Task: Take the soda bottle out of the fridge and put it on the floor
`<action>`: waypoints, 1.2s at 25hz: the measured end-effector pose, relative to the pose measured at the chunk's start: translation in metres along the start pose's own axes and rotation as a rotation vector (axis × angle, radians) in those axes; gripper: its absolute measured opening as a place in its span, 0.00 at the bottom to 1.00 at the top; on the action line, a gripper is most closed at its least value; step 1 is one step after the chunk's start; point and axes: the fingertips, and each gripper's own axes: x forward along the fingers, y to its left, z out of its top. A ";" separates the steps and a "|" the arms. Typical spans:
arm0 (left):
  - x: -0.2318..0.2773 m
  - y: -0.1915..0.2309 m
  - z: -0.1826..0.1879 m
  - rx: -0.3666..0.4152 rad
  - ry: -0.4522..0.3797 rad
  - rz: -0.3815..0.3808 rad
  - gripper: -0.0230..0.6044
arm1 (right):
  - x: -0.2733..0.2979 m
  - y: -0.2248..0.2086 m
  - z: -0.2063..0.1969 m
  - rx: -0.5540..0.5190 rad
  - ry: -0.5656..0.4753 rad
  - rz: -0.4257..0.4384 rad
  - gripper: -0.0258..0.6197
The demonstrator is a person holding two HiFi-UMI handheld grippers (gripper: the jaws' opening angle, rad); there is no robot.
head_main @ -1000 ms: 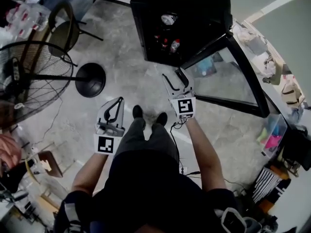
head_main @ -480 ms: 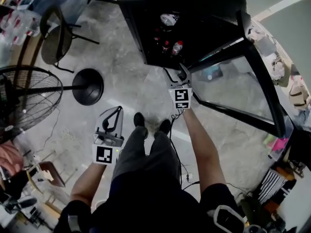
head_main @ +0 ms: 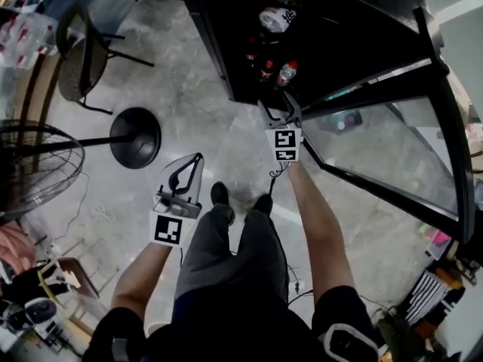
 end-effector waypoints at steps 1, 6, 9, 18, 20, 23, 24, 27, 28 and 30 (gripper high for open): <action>0.005 0.000 -0.010 -0.001 0.001 -0.005 0.07 | 0.007 -0.001 -0.010 0.004 0.006 -0.008 0.50; 0.026 -0.007 -0.046 -0.008 -0.012 -0.029 0.07 | 0.045 -0.011 -0.056 0.026 0.044 -0.040 0.50; 0.033 -0.012 -0.068 -0.012 -0.011 -0.046 0.07 | 0.065 -0.009 -0.083 0.025 0.062 -0.038 0.50; 0.060 -0.011 -0.130 0.044 0.004 -0.067 0.07 | 0.122 -0.029 -0.137 0.055 0.050 -0.074 0.50; 0.063 -0.008 -0.141 0.038 0.008 -0.061 0.07 | 0.134 -0.034 -0.148 0.061 0.049 -0.089 0.50; 0.067 -0.002 -0.152 0.055 -0.005 -0.058 0.07 | 0.150 -0.040 -0.163 0.063 0.054 -0.123 0.50; 0.069 0.000 -0.156 0.057 -0.013 -0.055 0.07 | 0.156 -0.041 -0.168 0.065 0.059 -0.137 0.50; 0.074 0.003 -0.170 0.067 -0.026 -0.054 0.07 | 0.171 -0.046 -0.187 0.073 0.076 -0.177 0.51; 0.075 0.004 -0.174 0.070 -0.029 -0.055 0.07 | 0.176 -0.048 -0.192 0.074 0.077 -0.187 0.52; 0.076 0.007 -0.181 0.072 -0.040 -0.053 0.07 | 0.184 -0.050 -0.199 0.073 0.071 -0.201 0.52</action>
